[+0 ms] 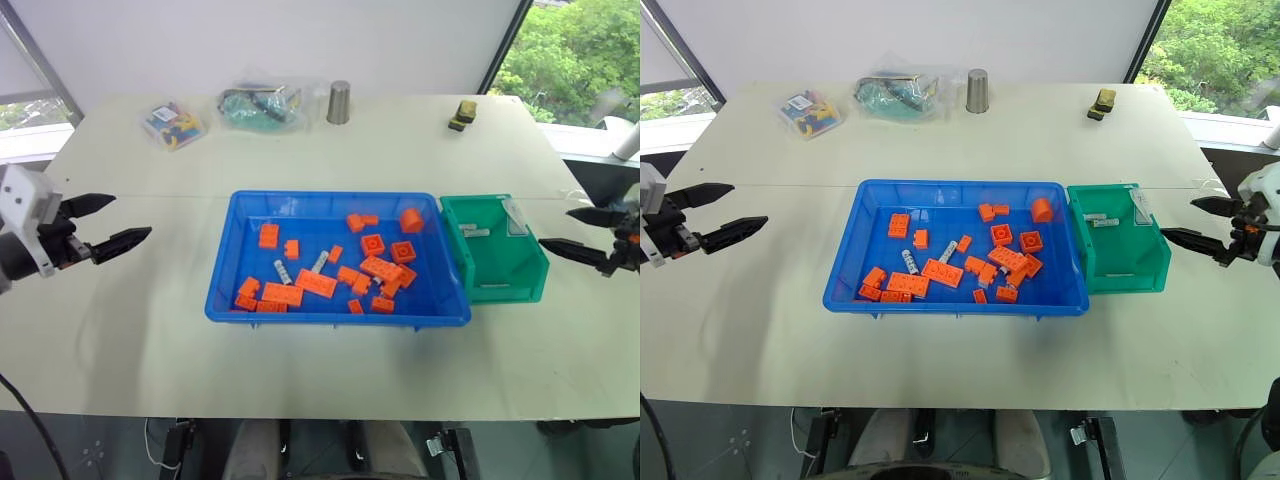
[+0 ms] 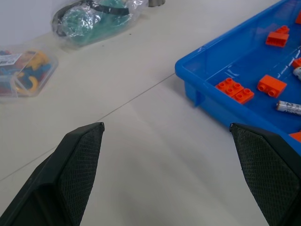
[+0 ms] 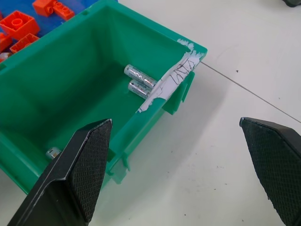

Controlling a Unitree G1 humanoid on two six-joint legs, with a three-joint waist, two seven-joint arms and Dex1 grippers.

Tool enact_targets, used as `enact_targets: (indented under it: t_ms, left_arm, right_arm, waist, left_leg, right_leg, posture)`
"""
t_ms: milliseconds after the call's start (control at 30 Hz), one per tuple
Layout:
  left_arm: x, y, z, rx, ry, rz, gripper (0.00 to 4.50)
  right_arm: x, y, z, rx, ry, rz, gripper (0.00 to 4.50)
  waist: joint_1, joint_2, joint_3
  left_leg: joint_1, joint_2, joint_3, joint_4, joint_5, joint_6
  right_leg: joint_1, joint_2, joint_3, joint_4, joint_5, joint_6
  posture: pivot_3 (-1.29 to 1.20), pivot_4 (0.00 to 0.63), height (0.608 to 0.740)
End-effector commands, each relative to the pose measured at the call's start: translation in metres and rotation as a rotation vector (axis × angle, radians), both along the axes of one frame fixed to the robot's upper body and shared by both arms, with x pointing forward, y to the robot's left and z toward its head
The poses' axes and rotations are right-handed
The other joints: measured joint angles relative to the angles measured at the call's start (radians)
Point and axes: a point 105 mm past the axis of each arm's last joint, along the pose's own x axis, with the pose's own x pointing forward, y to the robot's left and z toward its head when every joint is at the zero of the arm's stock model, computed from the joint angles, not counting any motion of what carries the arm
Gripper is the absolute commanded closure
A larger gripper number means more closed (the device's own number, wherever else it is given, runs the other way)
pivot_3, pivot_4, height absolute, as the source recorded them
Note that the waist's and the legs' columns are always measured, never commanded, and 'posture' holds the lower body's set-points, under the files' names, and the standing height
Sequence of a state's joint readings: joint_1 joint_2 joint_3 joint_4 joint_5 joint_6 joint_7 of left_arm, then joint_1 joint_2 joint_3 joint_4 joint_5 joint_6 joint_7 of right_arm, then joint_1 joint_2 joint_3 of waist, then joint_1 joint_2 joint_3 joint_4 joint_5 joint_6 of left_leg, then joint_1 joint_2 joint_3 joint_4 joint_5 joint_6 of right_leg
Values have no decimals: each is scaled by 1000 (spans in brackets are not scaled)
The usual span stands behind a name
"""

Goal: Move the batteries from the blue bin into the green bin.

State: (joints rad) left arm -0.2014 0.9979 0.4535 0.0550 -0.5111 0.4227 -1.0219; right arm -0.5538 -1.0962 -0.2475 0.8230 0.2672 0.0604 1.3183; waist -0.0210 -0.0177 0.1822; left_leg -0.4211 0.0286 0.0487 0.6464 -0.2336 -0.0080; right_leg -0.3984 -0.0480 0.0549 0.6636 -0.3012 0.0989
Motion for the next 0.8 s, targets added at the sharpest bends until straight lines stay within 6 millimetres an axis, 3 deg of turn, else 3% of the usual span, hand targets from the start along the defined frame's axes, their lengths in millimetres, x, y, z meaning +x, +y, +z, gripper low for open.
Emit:
enact_targets:
  t_ms: [33,533,800]
  left_arm:
    - [1,-1,9,29,-49,-7,0]
    - [2,-14,10,-38,-56,-45,0]
    - [-9,-36,9,-60,-19,-131,0]
  right_arm:
    - [-1,-6,12,-21,-42,-18,30]
    - [1,-14,12,-46,-19,-49,30]
    - [12,9,33,-64,-66,40,30]
  waist:
    - [0,0,0]
    - [0,0,0]
    - [-1,0,0]
  left_leg:
    - [0,0,0,0,0,0]
    - [0,0,0,0,0,0]
    - [0,0,0,0,0,0]
  right_leg:
    - [0,0,0,0,0,0]
    - [0,1,0,0,0,0]
    - [0,1,0,0,0,0]
  posture:
    - [0,150,739]
    - [0,150,739]
    - [0,150,739]
